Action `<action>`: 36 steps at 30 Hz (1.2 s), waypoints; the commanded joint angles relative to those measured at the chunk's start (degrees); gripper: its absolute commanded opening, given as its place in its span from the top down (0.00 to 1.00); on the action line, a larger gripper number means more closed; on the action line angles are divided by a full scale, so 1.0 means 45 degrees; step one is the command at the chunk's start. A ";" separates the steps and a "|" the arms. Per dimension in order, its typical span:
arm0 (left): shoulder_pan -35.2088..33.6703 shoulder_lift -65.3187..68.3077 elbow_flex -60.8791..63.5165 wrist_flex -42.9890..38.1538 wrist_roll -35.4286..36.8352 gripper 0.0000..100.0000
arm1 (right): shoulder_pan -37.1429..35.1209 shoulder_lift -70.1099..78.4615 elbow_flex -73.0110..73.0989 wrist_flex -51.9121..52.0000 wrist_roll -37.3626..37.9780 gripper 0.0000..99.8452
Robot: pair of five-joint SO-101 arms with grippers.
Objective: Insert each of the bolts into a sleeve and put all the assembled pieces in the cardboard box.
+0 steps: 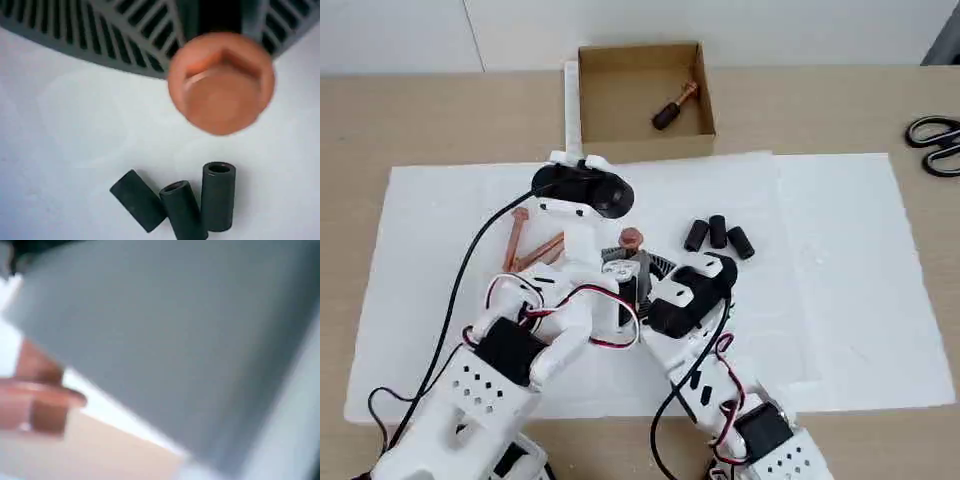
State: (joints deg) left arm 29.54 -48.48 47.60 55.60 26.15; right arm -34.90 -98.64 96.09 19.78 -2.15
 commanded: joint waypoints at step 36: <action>-1.3031 0.0137 -0.5382 0.9534 -0.5665 0.74 | 0.4874 0.0987 -0.3536 0.3937 0.1856 1.00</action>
State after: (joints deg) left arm -27.60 -47.96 22.37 97.80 1.27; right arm -14.59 -97.49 89.23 37.01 4.62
